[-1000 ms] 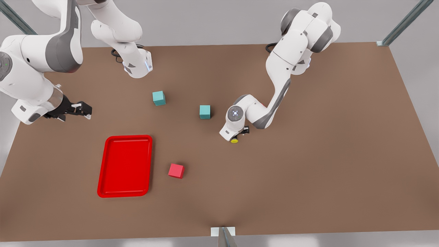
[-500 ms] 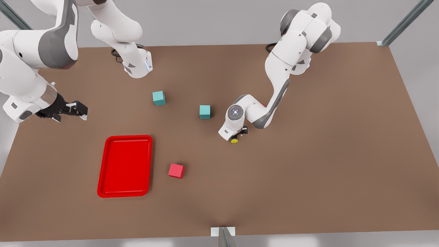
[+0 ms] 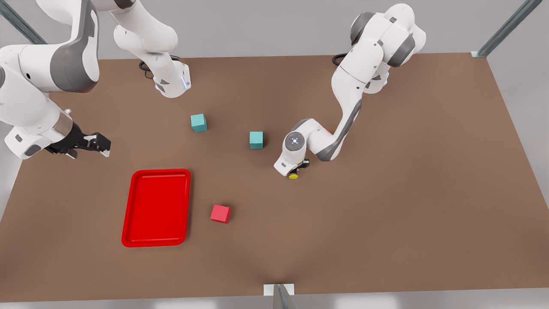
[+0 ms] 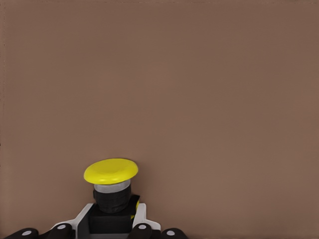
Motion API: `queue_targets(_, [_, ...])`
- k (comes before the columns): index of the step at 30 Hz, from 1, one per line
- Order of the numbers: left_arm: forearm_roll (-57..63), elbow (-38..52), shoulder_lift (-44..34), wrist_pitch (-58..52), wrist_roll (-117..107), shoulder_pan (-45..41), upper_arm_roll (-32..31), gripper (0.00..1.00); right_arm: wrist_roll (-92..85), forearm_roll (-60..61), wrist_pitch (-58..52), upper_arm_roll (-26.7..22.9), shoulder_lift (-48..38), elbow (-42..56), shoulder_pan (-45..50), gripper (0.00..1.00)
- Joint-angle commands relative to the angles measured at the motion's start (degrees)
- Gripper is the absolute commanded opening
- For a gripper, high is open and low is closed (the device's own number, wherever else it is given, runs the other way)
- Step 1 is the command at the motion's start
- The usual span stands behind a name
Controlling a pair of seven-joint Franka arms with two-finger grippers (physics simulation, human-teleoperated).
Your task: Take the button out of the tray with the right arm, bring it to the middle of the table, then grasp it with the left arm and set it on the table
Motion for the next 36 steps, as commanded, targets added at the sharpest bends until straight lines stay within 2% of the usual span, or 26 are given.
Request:
queue_targets(1, [-0.2,0.2,-0.5,-2.3,-1.6,0.1,0.0,0.39,2.0,0.1,0.4,0.0,0.1,0.1,0.0,1.0])
queue_targets(6, [-0.1,1.6,-3.9,-10.3,-1.0,1.8,0.0,0.39,4.1,0.2,1.6,0.7,0.1,0.0,0.4,1.0])
queue_targets(9, [-0.9,4.7,-6.6,-12.9,-4.5,7.2,-0.1,0.4,5.4,0.1,1.6,0.7,0.1,0.0,1.0,1.0])
queue_targets(13, [0.2,10.3,-6.4,-13.7,-20.2,10.0,0.9,0.4,5.4,0.1,1.6,0.7,0.1,0.0,1.2,1.0])
queue_targets(20, [20.8,14.8,-3.7,-14.5,-61.9,8.3,1.3,0.4,5.4,0.1,1.6,0.7,0.1,0.0,1.2,1.0])
queue_targets(21, [22.2,15.0,-3.6,-14.6,-69.8,4.8,5.7,0.4,5.4,0.1,1.6,0.7,0.1,0.0,1.2,1.0])
queue_targets(22, [21.8,15.7,-1.1,-14.6,-73.9,-3.0,14.3,0.4,5.4,0.1,1.6,0.7,0.1,0.0,1.2,1.0])
queue_targets(23, [21.6,19.0,3.0,-17.4,-78.1,-9.3,20.4,0.4,5.4,0.1,1.6,0.7,0.1,-0.1,1.2,1.0])
queue_targets(24, [21.7,22.2,6.1,-20.8,-80.8,-10.8,20.9,0.39,5.4,0.1,1.6,0.7,0.1,-0.1,1.2,1.0])
queue_targets(25, [21.7,23.6,7.5,-22.1,-82.5,-13.2,24.2,0.4,5.4,0.1,1.6,0.7,0.1,-0.1,1.2,1.0])
queue_targets(29, [21.5,28.7,14.0,-22.1,-94.0,-14.5,29.3,0.39,5.4,0.1,1.6,0.7,0.2,-0.1,1.2,1.0])
queue_targets(36, [22.0,28.8,19.6,-25.1,-94.6,-19.4,31.5,0.39,5.4,0.2,1.6,0.7,0.5,0.0,1.2,1.0])
